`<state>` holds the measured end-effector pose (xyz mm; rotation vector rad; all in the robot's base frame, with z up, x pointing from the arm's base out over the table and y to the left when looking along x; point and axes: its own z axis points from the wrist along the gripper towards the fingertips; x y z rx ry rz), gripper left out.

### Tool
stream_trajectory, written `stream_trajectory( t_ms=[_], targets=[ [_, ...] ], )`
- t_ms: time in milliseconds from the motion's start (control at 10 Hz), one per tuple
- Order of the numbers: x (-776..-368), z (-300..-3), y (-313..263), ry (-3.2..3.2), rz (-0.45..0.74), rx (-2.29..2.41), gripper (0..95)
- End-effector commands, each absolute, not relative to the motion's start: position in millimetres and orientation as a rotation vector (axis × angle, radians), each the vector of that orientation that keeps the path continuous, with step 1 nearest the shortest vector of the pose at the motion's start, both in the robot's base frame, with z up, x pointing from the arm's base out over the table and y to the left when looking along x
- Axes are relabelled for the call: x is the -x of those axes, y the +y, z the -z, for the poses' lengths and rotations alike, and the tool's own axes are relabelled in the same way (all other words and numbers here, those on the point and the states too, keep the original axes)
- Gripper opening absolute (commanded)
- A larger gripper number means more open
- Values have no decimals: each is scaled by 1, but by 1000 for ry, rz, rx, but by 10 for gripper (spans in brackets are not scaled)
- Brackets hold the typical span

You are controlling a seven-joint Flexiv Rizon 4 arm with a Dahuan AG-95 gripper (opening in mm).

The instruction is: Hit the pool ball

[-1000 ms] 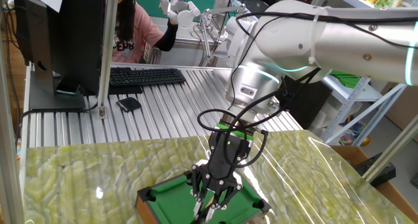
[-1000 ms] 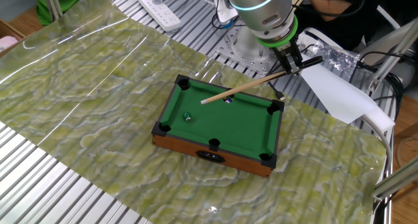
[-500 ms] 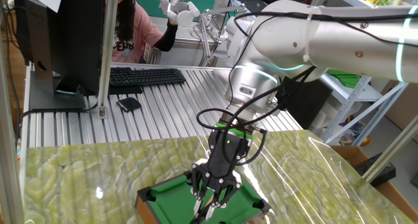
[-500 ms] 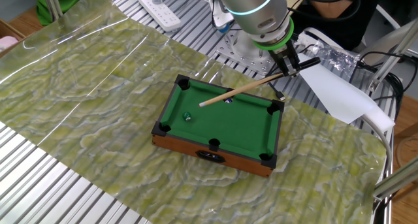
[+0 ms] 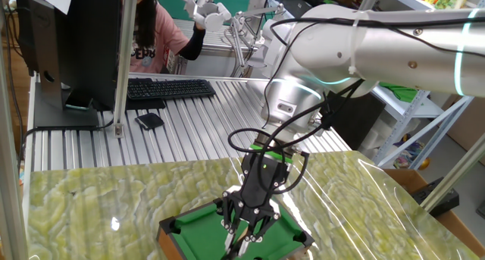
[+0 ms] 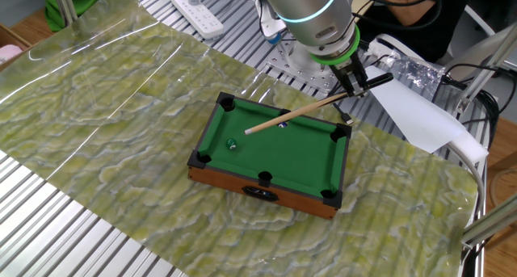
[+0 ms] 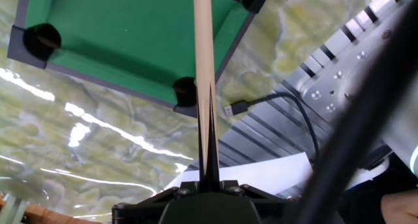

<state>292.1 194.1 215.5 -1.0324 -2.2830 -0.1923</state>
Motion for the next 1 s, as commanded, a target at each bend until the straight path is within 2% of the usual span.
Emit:
stream_trajectory(
  t_ms=[100,1000],
  targets=[
    [-291,-213,194,-2285,194,1033,0],
    [-294,-206,190,-2294,196,1002,0]
  ],
)
